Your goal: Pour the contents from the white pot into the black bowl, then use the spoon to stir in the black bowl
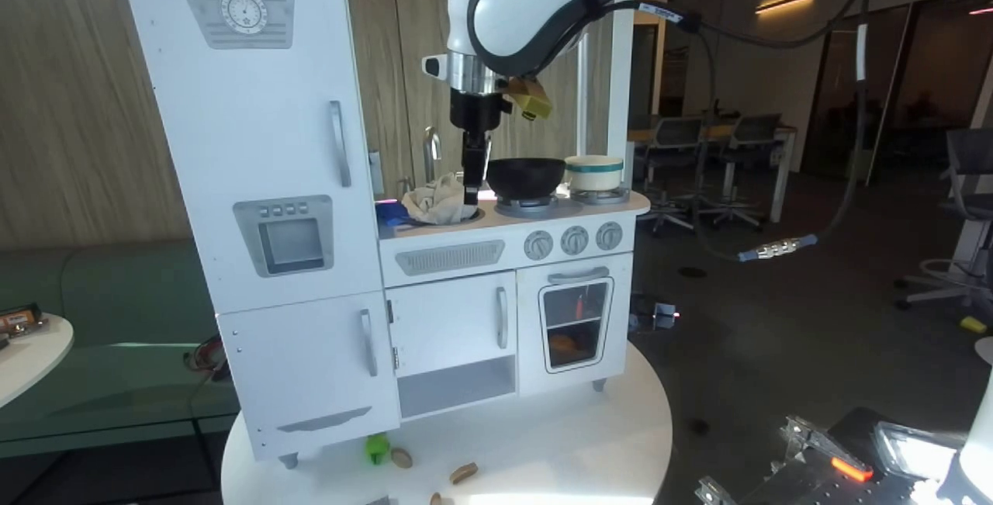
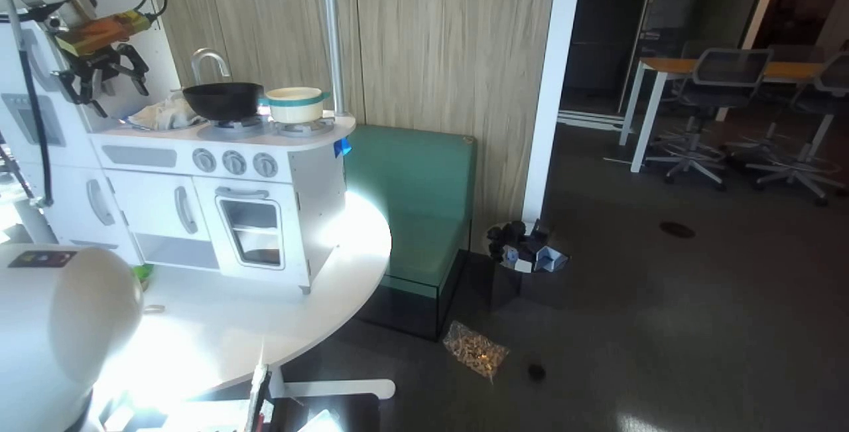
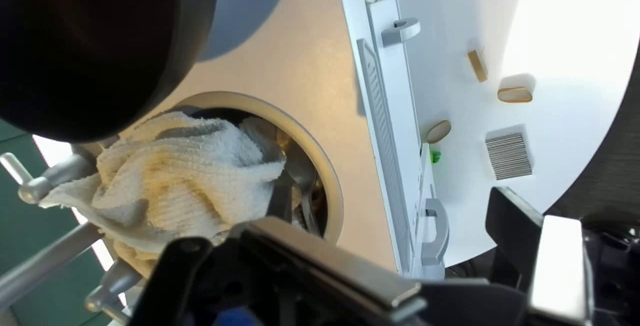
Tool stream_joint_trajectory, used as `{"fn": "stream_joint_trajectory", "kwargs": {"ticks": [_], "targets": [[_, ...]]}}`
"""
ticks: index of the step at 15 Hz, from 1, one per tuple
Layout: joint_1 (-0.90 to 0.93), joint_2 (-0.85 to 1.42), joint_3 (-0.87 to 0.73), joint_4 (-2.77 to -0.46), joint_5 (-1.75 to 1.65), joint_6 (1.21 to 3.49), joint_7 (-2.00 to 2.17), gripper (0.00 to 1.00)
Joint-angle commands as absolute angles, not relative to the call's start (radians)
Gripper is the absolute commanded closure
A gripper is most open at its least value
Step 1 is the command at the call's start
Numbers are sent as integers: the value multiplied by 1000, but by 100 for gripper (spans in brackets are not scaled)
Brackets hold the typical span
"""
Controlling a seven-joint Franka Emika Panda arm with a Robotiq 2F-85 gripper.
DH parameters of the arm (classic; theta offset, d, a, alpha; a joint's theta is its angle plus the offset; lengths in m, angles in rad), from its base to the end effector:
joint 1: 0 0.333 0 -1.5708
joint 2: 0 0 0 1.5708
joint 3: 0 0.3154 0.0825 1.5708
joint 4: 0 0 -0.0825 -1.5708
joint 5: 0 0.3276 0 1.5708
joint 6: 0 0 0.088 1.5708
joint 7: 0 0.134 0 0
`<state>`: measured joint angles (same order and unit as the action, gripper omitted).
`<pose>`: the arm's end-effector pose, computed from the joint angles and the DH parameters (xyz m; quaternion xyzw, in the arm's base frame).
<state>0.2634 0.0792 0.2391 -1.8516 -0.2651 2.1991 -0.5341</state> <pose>0.5027 0.2553 0.4996 0.8239 0.5400 0.1325 0.1094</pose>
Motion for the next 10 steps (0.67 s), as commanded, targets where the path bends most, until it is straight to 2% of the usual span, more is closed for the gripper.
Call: {"fn": "stream_joint_trajectory", "kwargs": {"ticks": [1,10], "targets": [[275,233,267,-1677,-288,2183,-652,0],[288,425,274,-1467,-300,2230,-712,0]]}}
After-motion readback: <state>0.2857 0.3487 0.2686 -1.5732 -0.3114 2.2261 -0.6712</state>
